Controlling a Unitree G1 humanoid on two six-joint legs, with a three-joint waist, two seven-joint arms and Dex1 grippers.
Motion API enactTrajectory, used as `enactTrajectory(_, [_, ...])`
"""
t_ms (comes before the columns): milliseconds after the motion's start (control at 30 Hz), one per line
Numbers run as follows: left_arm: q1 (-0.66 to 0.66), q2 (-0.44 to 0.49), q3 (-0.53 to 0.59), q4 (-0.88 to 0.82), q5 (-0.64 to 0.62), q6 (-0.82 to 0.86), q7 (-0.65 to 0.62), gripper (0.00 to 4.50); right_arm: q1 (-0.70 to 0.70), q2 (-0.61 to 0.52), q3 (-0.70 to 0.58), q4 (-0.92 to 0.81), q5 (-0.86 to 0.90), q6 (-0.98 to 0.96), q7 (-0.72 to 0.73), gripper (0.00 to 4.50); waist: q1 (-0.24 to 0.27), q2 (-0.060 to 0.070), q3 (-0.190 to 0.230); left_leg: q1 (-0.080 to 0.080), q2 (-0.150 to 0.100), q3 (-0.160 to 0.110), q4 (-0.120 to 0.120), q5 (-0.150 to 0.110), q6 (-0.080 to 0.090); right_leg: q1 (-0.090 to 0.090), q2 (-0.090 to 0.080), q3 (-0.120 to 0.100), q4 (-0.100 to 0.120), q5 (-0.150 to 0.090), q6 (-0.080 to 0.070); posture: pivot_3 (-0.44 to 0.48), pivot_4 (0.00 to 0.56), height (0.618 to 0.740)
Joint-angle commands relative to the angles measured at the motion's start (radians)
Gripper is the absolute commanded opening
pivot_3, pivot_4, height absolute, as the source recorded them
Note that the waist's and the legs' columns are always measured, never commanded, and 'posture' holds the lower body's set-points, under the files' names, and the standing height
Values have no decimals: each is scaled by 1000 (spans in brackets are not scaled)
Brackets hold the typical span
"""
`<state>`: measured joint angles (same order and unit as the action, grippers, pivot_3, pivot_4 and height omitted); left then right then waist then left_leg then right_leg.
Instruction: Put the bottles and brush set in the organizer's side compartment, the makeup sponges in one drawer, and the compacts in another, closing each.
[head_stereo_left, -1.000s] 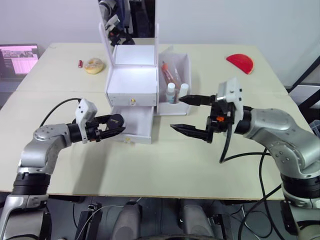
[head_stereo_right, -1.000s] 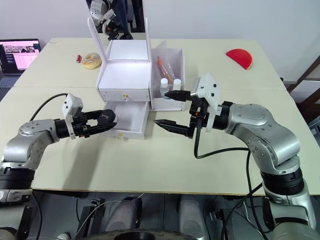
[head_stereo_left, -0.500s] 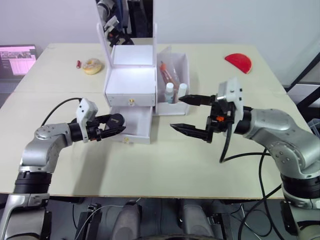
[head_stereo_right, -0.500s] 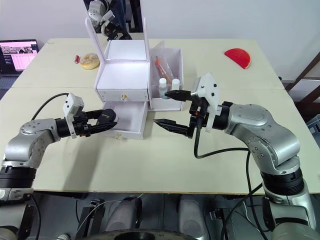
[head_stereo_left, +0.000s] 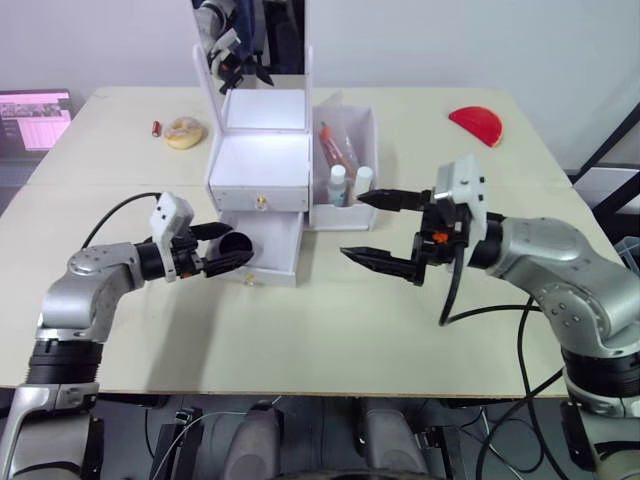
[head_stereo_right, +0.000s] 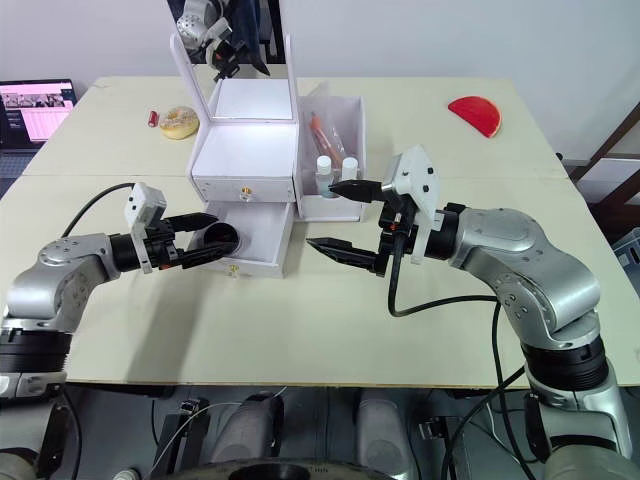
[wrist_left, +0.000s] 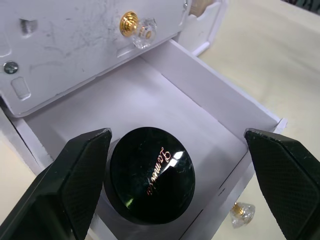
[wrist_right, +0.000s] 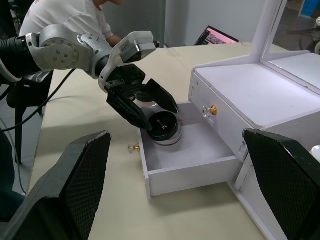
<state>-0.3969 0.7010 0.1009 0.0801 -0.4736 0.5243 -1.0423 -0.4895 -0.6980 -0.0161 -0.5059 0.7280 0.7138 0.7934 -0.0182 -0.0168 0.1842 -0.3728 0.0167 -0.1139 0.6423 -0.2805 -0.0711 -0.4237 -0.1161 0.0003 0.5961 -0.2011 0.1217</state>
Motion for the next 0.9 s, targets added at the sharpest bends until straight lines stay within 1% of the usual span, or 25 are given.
enactTrajectory(33, [9, 41, 89, -71, -64, 55, 11, 4474, -21, -3, -22, -19, 6, -11, 2, 4500, -1, 0, 0, 0, 0, 0, 0, 0, 0, 0, 0, 0, 0, 0, 0, 0, 150, 739])
enactTrajectory(133, [54, 91, 175, -143, -125, 109, 7, 4474, -8, -20, -43, -23, 13, -10, 12, 4500, -2, 0, 0, -1, 0, 0, 0, 0, 0, -1, 0, 0, 0, 0, 0, 0, 150, 739])
enactTrajectory(233, [93, 139, 232, -182, -152, 131, 4, 4474, 5, -41, -68, -18, 21, -14, 27, 4500, 2, 0, 1, -1, 0, 0, 0, 0, 0, -1, 0, 0, -1, -1, 1, 0, 150, 739])
enactTrajectory(267, [126, 177, 267, -186, -149, 131, -12, 4474, 21, -60, -89, -10, 23, -18, 43, 4500, 3, 0, 1, -1, 0, 0, 0, 0, 0, -1, 0, 0, -1, -1, 1, 0, 150, 739])
enactTrajectory(333, [229, 269, 380, -153, -133, 121, -72, 4474, 81, -114, -158, 23, 14, -39, 97, 4500, 3, -1, 1, -1, 0, 0, 0, 0, 0, -1, 0, 0, -1, -1, 1, 0, 150, 739])
enactTrajectory(400, [297, 315, 443, -122, -124, 100, -98, 4474, 123, -143, -198, 46, 8, -64, 129, 4500, 2, -1, 1, -2, 0, 0, -1, 0, 0, -1, 0, 0, -2, -2, 1, 0, 150, 739])
enactTrajectory(467, [388, 352, 511, -56, -80, 36, -130, 4474, 183, -172, -241, 92, -24, -119, 172, 4500, 3, -1, 1, -1, 0, 0, -2, 0, 0, -1, 0, 0, -2, -2, 1, 0, 150, 739])
enactTrajectory(533, [471, 384, 600, 46, -45, -11, -162, 4474, 259, -208, -300, 166, -71, -179, 216, 4500, 3, -1, 1, -1, 0, 1, -3, 0, 0, -1, 0, 0, -2, -2, 1, 0, 150, 739])
enactTrajectory(600, [531, 404, 674, 140, -18, -55, -175, 4474, 318, -234, -367, 242, -99, -229, 250, 4500, 2, -1, 1, 0, 0, 1, -5, 0, 0, -2, 0, 0, -2, -4, 2, 0, 150, 739])
enactTrajectory(767, [605, 438, 782, 375, 34, -189, -186, 4474, 431, -274, -510, 419, -125, -322, 348, 4500, 5, -1, 1, 0, 0, 1, -5, 0, 0, -2, -1, 0, -2, -4, 2, 0, 150, 739])
enactTrajectory(833, [625, 443, 810, 436, 43, -229, -188, 4474, 461, -281, -548, 479, -126, -349, 384, 4500, 3, -1, 1, 0, 0, 1, -5, 0, 0, -3, -1, 0, -2, -5, 3, 0, 150, 739])
enactTrajectory(900, [634, 443, 820, 463, 40, -252, -195, 4474, 469, -281, -556, 516, -136, -380, 399, 4500, 0, -1, 1, 0, 0, 2, -6, 0, 0, -3, -2, 0, -2, -5, 3, 0, 150, 739])
